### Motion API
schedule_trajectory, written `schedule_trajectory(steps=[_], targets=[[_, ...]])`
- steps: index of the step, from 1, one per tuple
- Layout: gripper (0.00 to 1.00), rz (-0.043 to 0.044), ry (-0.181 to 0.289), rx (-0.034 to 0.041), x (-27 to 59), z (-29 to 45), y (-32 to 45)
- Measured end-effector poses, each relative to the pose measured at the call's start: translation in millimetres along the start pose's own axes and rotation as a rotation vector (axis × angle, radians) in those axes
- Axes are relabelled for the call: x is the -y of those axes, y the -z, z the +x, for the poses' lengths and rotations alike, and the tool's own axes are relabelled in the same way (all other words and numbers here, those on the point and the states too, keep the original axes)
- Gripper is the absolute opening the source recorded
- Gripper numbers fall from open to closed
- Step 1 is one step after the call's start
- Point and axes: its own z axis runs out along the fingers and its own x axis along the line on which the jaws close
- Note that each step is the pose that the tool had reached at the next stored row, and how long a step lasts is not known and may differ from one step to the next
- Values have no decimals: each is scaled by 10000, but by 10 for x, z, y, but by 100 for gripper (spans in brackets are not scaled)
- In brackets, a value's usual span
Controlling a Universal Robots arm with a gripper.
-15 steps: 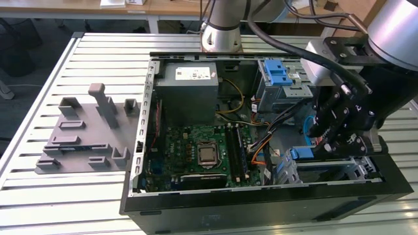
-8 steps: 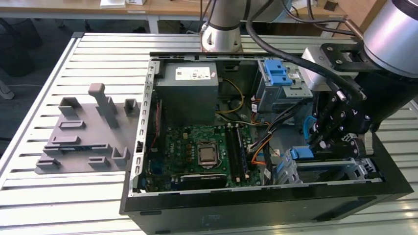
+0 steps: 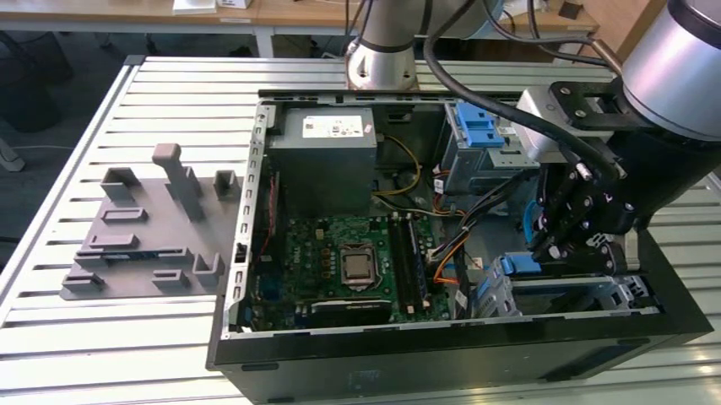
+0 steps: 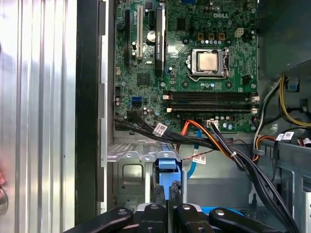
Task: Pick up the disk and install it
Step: 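Insert the first disk wire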
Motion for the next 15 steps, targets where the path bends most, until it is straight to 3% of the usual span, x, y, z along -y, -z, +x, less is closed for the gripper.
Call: schedule_trajectory(steps=[4, 6, 15], targets=[[18, 0, 1, 2, 16, 0, -2], [18, -4, 0, 9, 161, -2, 0], [18, -12, 1, 10, 410, -37, 0]])
